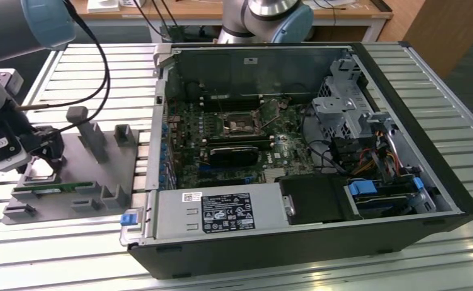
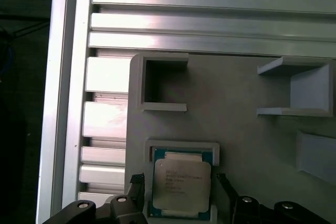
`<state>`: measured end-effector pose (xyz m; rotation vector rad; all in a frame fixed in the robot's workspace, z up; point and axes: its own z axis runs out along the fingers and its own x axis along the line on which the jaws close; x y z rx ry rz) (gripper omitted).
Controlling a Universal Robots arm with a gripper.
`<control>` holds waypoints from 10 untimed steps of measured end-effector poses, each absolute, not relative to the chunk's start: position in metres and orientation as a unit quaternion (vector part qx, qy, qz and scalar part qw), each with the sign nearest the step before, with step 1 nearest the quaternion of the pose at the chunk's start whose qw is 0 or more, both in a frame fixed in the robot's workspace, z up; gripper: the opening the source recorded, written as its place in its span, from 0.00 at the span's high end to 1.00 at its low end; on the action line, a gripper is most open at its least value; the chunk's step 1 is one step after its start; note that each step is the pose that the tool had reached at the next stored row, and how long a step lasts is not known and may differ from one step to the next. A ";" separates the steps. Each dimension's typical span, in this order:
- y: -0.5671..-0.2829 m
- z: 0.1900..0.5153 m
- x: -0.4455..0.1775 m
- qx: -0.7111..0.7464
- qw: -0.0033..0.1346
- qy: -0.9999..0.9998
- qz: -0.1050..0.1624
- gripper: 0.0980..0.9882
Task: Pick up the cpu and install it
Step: 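Pick up the cpu and move it towards the insertion slot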
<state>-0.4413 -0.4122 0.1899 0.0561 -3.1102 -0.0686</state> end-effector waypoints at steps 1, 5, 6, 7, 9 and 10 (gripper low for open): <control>-0.412 0.189 -0.441 0.018 0.015 -0.999 -0.022 0.38; -0.412 0.187 -0.440 0.018 0.015 -0.999 -0.023 0.38; -0.412 0.187 -0.440 0.018 0.015 -0.999 -0.023 0.38; -0.412 0.187 -0.440 0.018 0.015 -0.999 -0.024 0.40; -0.412 0.187 -0.440 0.018 0.015 -0.999 -0.025 0.48; -0.412 0.187 -0.440 0.018 0.015 -0.999 -0.026 0.48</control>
